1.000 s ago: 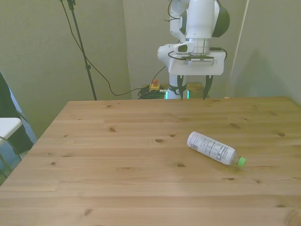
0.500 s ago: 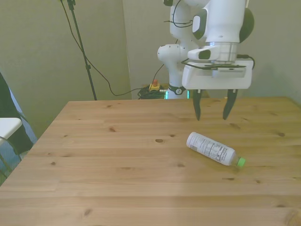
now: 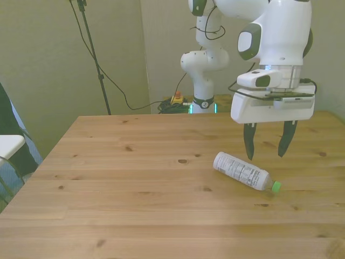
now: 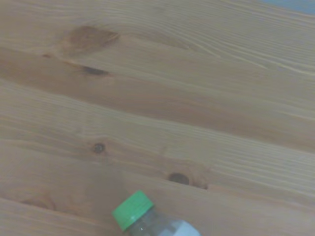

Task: Stand the water bottle

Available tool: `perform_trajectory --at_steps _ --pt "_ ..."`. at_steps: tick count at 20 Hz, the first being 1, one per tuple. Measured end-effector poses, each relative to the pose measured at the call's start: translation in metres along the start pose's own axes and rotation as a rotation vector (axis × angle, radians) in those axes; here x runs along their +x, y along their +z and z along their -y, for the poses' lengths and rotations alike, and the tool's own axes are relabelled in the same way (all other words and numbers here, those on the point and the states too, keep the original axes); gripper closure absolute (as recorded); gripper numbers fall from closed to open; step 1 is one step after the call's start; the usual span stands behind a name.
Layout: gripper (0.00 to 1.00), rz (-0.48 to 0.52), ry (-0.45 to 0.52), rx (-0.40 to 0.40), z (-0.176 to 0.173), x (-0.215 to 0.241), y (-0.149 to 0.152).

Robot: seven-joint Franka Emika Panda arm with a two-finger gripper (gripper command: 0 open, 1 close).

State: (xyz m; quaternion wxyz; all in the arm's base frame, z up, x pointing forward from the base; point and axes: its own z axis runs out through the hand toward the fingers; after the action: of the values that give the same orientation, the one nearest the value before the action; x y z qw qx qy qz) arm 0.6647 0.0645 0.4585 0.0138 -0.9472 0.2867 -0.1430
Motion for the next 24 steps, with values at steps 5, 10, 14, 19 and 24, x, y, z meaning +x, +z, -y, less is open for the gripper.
perform_trajectory --at_steps 5,10,14,19,24 --pt "0.0 0.033 -0.078 0.022 0.012 0.003 0.041" --pt "0.0 0.082 -0.132 0.063 0.033 -0.005 0.069" --pt "0.0 0.109 -0.151 0.063 0.04 -0.012 0.082" --pt "0.0 0.141 -0.164 0.035 0.034 -0.014 0.088" --pt "1.0 0.157 -0.157 0.009 0.025 -0.013 0.093"
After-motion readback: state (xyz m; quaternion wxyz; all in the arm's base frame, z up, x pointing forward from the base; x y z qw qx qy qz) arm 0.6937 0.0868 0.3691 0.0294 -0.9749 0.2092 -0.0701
